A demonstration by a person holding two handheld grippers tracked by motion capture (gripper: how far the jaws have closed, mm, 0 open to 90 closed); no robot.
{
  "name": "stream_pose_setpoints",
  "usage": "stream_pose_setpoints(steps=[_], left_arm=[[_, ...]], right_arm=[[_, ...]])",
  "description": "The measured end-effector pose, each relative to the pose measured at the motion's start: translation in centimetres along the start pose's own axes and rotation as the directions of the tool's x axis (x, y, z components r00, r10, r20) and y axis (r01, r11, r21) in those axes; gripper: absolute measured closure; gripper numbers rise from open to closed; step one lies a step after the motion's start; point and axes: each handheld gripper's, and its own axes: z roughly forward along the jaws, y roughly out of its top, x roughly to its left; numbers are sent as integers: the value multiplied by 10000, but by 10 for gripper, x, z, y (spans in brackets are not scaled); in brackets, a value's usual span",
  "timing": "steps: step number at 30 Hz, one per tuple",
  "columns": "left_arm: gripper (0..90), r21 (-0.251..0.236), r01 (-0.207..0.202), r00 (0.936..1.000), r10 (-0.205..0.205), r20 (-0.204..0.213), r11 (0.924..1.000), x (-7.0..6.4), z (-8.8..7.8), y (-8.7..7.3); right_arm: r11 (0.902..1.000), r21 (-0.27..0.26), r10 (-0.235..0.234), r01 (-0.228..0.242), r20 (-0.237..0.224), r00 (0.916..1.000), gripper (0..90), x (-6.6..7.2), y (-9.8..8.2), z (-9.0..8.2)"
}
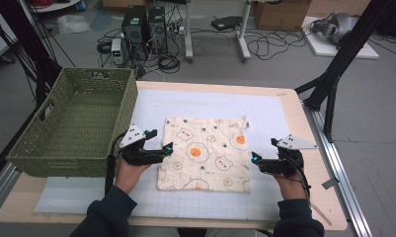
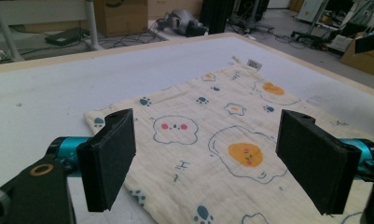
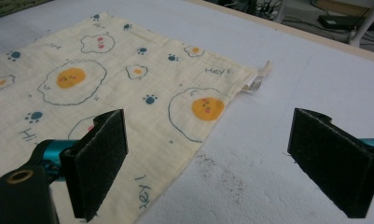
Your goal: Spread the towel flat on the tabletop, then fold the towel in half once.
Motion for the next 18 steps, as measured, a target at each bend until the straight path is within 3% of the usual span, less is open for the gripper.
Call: stream_pose_setpoints(steps=[10,18], left_arm=[[211,294,240,9997,-242,64,9993,3,0,-3],[211,533,349,9993,-343,-124,9980,6,2,-8]], right_arm=[[10000,58,49,-49,-50,10000,113,0,-1,3],[9996,258,83,-77,-229,9997,114,2,-1,7]])
